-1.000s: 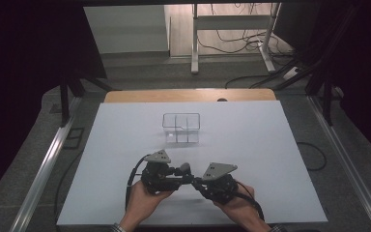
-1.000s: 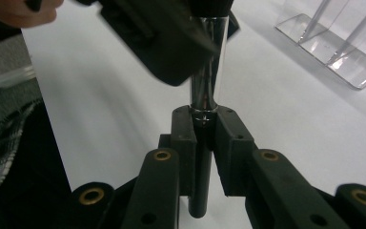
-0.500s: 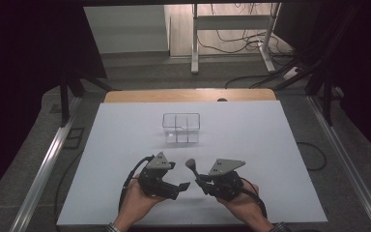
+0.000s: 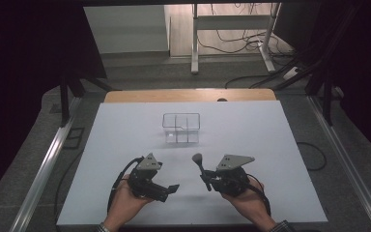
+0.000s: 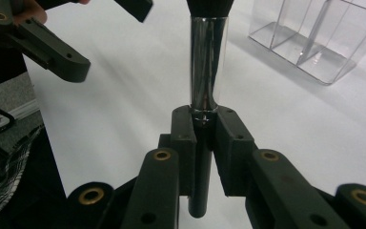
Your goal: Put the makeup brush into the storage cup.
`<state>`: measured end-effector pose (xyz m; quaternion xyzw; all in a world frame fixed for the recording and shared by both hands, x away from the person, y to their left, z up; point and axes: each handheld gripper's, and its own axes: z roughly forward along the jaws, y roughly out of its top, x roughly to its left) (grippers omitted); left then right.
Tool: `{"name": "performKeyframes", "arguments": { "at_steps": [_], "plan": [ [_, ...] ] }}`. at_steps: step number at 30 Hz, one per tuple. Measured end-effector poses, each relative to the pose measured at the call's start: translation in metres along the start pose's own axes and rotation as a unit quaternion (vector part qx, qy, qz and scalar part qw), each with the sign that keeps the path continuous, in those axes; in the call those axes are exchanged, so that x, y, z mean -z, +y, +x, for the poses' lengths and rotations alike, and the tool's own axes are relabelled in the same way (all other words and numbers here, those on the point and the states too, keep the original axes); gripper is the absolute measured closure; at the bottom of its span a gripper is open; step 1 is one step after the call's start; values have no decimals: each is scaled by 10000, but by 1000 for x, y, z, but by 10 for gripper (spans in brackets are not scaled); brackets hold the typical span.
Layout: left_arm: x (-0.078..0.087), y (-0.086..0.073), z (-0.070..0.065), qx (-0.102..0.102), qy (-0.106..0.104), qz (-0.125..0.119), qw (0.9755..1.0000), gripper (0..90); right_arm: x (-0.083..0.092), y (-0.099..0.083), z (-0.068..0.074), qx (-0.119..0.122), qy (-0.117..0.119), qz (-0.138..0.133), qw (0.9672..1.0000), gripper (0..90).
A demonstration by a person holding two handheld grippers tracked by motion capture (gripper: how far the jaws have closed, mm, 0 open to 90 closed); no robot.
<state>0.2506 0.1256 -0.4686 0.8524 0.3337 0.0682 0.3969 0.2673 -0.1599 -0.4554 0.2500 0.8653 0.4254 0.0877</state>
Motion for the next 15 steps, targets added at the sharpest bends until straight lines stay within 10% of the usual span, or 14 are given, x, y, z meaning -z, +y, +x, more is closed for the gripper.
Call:
{"name": "performKeyframes", "arguments": {
  "at_steps": [15],
  "plan": [
    [9, -16, 12, -60, 288, -4, 9996, 16, 3, -2, -6, -107, 17, -24, 9999, 782]
  ]
}}
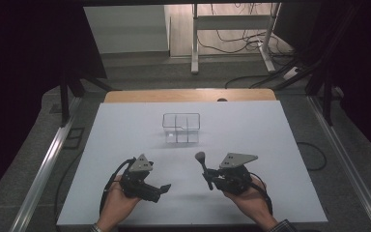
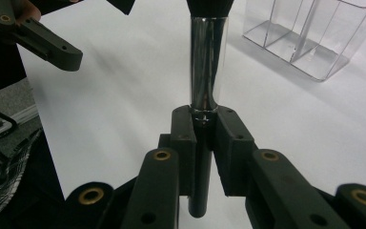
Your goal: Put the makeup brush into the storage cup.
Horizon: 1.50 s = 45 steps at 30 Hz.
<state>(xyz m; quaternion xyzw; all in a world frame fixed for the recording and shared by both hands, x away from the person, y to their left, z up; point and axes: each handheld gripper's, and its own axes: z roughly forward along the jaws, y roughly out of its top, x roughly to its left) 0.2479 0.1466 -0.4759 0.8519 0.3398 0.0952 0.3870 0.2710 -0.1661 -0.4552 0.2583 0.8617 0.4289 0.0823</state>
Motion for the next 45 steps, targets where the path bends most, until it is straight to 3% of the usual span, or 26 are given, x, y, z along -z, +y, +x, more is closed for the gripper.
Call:
{"name": "performKeyframes", "arguments": {
  "at_steps": [8, 12, 17, 30, 34, 45],
  "plan": [
    [6, -9, 7, 97, 17, -59, 9999, 9, 3, 0, -4, -57, -50, -45, 10000, 781],
    [10, -15, 10, 124, 131, -33, 9998, 4, 4, 0, -6, -70, -70, -65, 9999, 781],
    [15, -23, 13, 217, 45, -32, 9997, 0, 6, 0, -7, -74, -75, -81, 9999, 781],
    [29, -40, 16, 158, 218, -86, 9996, 0, 8, 0, -12, -84, -153, -156, 9997, 781],
    [32, -46, 14, 71, 77, -104, 9999, 0, 8, 1, -13, -77, -163, -177, 9997, 781],
    [40, -55, 17, 202, 232, -29, 9995, 0, 6, 4, -11, -5, -143, -174, 9997, 781]
  ]
}}
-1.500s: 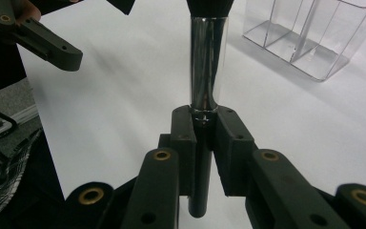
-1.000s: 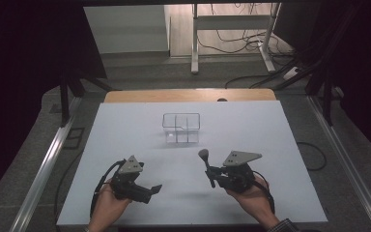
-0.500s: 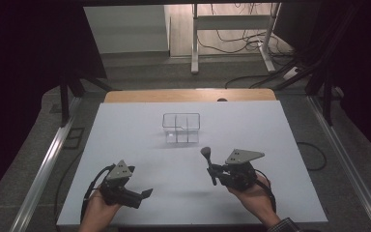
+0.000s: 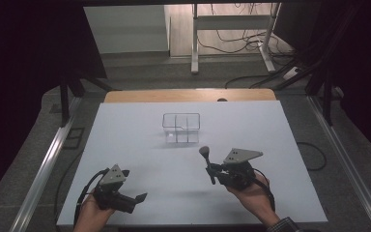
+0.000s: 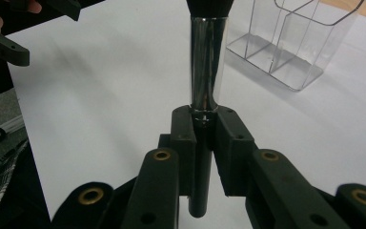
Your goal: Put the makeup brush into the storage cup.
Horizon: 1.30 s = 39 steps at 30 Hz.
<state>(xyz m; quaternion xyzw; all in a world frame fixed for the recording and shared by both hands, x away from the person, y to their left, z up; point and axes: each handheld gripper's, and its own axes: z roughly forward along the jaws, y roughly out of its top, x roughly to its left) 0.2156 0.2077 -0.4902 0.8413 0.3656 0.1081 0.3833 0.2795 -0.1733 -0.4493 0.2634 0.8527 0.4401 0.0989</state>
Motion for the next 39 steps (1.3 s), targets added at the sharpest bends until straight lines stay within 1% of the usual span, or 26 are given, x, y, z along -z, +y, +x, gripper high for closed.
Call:
{"name": "performKeyframes", "arguments": {
  "at_steps": [6, 9, 15, 20, 28, 30, 35, 36, 37, 39],
  "plan": [
    [3, -5, 1, 29, 16, 24, 10000, 0, 1, 3, -2, -7, -33, -41, 10000, 781],
    [5, -8, 2, 72, 52, 29, 10000, 0, 2, 4, -5, -62, -29, -99, 9999, 781],
    [8, -11, 4, 140, 85, 27, 9999, 0, 2, 5, -9, -118, -22, -120, 9999, 781],
    [10, -13, 4, 207, 114, 76, 9997, 0, 3, 7, -14, -184, -4, -163, 9997, 781],
    [12, -16, 5, 249, 188, 120, 9994, 0, 0, 12, -20, -195, -20, -180, 9996, 782],
    [14, -18, 6, 299, 259, 149, 9991, 0, -1, 14, -22, -187, -27, -199, 9996, 781],
    [15, -21, 7, 357, 339, 189, 9986, 0, -2, 18, -26, -212, -21, -221, 9995, 781],
    [16, -22, 8, 430, 377, 220, 9981, 0, -4, 20, -29, -229, 11, -208, 9995, 781],
    [16, -22, 8, 430, 377, 220, 9981, 0, -4, 20, -29, -229, 11, -208, 9995, 781],
    [17, -23, 9, 510, 364, 221, 9978, 0, -6, 24, -32, -229, 14, -184, 9996, 781]
  ]
}}
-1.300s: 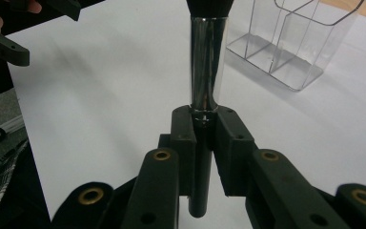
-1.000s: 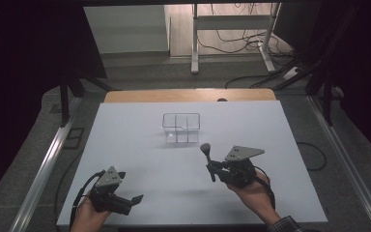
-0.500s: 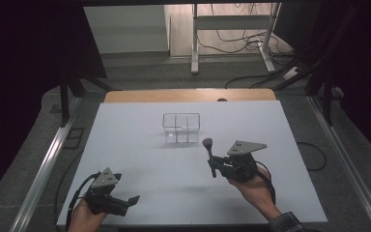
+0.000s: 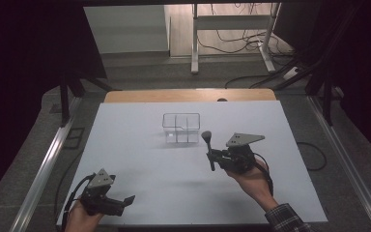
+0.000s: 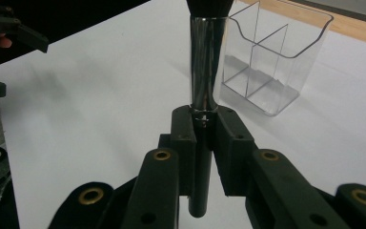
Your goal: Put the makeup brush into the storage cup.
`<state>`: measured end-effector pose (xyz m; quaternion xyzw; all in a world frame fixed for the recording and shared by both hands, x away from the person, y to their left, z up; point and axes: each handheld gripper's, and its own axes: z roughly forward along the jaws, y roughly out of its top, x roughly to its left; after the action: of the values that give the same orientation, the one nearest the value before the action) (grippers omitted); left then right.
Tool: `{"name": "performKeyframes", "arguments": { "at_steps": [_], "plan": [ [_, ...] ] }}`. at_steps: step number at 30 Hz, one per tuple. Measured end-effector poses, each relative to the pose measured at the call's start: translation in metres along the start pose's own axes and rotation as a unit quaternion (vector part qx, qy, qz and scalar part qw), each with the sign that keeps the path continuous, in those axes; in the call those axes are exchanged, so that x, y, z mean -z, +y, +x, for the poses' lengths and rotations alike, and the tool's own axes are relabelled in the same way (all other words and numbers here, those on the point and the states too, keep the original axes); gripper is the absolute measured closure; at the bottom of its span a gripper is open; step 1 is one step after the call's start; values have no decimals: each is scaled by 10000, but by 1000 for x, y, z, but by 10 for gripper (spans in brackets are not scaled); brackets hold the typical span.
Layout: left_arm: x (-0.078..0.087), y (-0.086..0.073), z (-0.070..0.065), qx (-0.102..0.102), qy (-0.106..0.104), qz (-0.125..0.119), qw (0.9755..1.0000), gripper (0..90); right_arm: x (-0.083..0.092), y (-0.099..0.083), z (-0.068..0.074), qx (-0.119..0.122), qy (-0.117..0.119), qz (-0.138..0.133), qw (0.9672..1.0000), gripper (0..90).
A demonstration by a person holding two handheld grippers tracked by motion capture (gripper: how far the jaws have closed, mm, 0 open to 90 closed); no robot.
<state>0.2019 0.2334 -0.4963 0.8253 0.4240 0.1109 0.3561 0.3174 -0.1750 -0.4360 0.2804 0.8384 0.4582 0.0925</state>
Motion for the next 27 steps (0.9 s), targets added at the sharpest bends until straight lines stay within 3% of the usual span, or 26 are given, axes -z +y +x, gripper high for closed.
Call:
{"name": "performKeyframes", "arguments": {
  "at_steps": [5, 27],
  "plan": [
    [2, -2, 2, 100, 24, 35, 9999, 0, -4, 5, -5, 1, -25, 4, 10000, 781],
    [10, -9, 5, 158, 119, -104, 9998, 0, -14, 27, -27, -205, -51, -181, 9996, 781]
  ]
}}
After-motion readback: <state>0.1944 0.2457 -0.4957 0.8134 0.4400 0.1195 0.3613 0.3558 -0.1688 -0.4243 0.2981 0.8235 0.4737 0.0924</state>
